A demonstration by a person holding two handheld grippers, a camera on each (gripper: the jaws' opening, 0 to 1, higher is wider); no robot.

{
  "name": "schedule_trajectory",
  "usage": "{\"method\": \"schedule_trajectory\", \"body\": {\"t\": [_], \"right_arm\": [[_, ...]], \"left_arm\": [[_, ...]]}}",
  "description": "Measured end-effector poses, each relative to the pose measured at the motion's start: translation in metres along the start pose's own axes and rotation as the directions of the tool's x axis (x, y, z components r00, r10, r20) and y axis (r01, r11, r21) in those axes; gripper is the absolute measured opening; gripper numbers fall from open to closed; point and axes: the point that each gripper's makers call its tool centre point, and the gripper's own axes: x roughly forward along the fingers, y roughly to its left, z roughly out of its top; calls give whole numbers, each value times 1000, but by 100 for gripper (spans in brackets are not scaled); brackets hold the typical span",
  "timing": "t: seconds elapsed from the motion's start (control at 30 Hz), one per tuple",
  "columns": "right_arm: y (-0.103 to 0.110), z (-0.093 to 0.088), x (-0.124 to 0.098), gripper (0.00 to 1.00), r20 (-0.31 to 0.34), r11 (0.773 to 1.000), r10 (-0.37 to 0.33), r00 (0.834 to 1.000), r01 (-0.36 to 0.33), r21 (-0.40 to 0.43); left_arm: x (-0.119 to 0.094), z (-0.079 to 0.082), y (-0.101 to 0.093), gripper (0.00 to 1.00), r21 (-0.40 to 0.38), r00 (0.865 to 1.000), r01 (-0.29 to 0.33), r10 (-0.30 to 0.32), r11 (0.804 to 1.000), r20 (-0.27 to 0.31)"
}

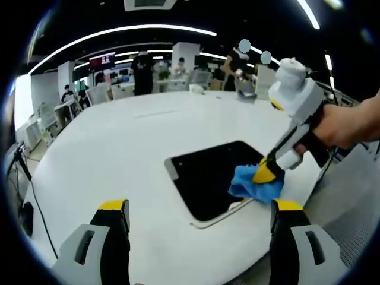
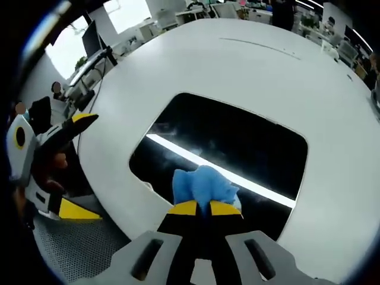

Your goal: Wipe the mirror surface with the cleaning cloth until all visible marks leave the cleaned area.

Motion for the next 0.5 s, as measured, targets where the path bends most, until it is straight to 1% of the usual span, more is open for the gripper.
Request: {"method": "schedule_trajectory", "body": {"t": [0.07, 0.13, 0.27, 0.3, 0.37, 0.43, 0.47, 0.5], "right_arm": [[1, -1, 0, 0, 0, 1000, 3, 1000, -3, 1], [1, -2, -1, 0, -3, 1000, 5, 1000, -5, 5], [3, -4, -1, 0, -10, 1000, 9, 1000, -9, 10], [4, -5, -1, 0, -12, 1000, 11, 1000, -11, 9], [4, -5, -1, 0, -9, 1000, 11, 1000, -11, 5], [4, -5, -1, 0, -7, 1000, 14, 1000, -14, 12], [4, -5, -1, 0, -7, 1000, 15, 1000, -15, 13], [4, -5, -1, 0, -6, 1000, 15, 1000, -15, 13]], "left_arm": [[0, -2, 1, 99, 8, 1000, -3, 4, 1000, -19], [-1, 1, -1, 99, 9, 1000, -1, 2, 1000, -15], [0, -1, -2, 99, -12, 1000, 15, -15, 1000, -25], [0, 2, 0, 99, -14, 1000, 21, -22, 1000, -17], [-1, 11, 7, 99, -32, 1000, 21, -20, 999, 23], [-2, 13, 14, 99, -56, 999, 4, -2, 998, 36], [-1, 14, 15, 99, -93, 999, 2, 3, 996, 50], [-1, 13, 15, 99, -88, 999, 7, -2, 996, 50]]}}
